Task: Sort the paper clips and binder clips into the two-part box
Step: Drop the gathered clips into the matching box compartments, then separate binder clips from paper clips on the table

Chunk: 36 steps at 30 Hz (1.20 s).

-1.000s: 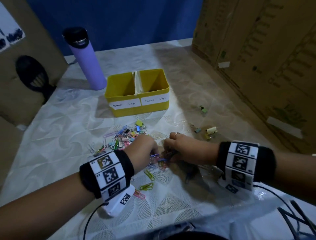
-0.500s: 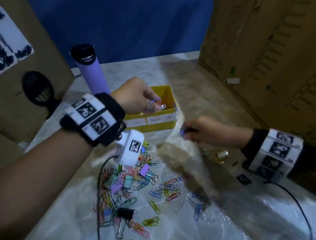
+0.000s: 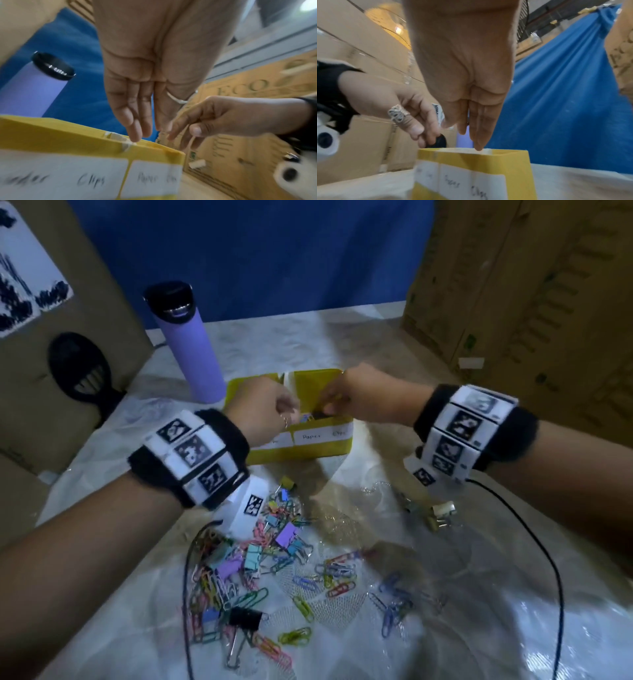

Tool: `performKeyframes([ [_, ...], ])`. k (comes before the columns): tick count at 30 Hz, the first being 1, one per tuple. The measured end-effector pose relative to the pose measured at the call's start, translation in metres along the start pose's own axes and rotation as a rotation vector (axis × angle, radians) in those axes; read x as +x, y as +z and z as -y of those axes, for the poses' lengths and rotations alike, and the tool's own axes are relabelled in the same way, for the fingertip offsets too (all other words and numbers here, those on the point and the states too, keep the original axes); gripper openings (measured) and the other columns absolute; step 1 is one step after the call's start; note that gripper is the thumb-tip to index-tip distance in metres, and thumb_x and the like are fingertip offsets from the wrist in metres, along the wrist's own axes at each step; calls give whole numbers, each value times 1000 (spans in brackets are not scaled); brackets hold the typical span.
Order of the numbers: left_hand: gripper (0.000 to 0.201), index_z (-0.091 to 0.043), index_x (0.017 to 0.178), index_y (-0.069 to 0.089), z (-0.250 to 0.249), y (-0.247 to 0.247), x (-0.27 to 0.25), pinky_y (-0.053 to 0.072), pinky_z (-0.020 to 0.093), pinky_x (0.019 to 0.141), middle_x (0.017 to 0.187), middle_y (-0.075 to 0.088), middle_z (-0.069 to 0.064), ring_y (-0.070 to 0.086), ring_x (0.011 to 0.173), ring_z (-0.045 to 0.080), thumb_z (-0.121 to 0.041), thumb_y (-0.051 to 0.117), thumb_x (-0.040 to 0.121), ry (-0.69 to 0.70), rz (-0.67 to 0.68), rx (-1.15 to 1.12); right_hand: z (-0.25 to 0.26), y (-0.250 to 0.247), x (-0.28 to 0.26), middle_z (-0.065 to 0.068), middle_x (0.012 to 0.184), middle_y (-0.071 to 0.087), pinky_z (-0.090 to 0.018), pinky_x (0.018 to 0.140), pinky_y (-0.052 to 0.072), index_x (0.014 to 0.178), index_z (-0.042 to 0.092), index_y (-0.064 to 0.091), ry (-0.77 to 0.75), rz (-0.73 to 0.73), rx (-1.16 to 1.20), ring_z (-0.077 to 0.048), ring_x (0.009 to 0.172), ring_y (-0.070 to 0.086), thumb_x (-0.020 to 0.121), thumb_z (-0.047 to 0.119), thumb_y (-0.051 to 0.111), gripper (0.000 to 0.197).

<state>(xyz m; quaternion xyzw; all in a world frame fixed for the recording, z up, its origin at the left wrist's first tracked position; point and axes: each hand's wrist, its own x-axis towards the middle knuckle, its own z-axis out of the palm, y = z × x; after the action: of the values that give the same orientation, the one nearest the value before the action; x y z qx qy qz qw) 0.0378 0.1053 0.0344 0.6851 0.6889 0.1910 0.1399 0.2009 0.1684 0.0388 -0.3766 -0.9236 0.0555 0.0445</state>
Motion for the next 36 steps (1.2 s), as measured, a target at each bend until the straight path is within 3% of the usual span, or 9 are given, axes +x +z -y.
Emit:
performKeyframes([
  [4,21,-22,105,69,11,19,-74,48,25,82,107,69,-2,62,95,11,-17,61,87,146,325,116,13,22,-69,-7,107,69,-8,70,35,107,13,67,-154,50,120,-15,85,62,83,17,65,24],
  [8,51,-25,145,27,25,49,-114,18,20,113,156,20,-6,21,143,10,-23,43,97,283,678,299,22,74,-117,-11,122,59,-7,77,34,115,12,60,-276,417,217,-21,103,60,83,17,65,33],
  [12,60,-19,149,-4,39,57,-133,0,22,117,159,-12,-4,-10,146,10,-31,29,100,268,758,482,40,101,-126,-10,152,29,-15,110,15,140,8,34,-360,513,301,-20,140,29,93,20,49,50],
  [17,62,-19,148,-6,67,48,-143,5,28,119,158,-15,-3,-9,147,14,-27,31,100,186,726,562,41,115,-145,-15,153,27,-14,115,-3,140,8,35,-517,506,222,-24,144,21,95,45,28,59],
  [19,63,-20,148,-5,82,46,-145,8,34,122,158,-14,-1,-9,147,18,-17,34,99,119,696,575,39,106,-151,-10,152,30,-8,113,0,138,11,40,-495,495,203,-22,142,25,96,32,39,47],
  [22,63,-21,148,8,87,47,-155,21,43,119,160,-5,0,0,148,24,-15,42,96,126,529,527,50,96,-149,-13,134,54,-29,114,25,122,9,57,-551,355,165,-29,124,50,93,27,40,38],
  [27,32,-22,117,61,60,51,-184,45,36,97,121,57,2,53,114,19,-35,56,88,187,313,258,99,110,-140,-12,141,48,-37,106,41,129,9,50,-711,347,212,-27,127,48,93,17,46,38],
  [31,19,-19,93,69,64,52,-186,47,31,79,84,59,-2,53,83,13,-33,68,80,92,328,190,100,114,-143,-15,128,58,-40,97,44,117,3,58,-747,360,220,-30,118,55,92,17,47,31],
  [36,5,-23,83,70,79,38,-184,53,33,75,85,68,-5,62,81,14,-26,71,78,-76,328,187,86,104,-138,-7,106,66,-39,80,50,95,13,62,-660,343,-17,-28,97,61,87,24,43,23],
])
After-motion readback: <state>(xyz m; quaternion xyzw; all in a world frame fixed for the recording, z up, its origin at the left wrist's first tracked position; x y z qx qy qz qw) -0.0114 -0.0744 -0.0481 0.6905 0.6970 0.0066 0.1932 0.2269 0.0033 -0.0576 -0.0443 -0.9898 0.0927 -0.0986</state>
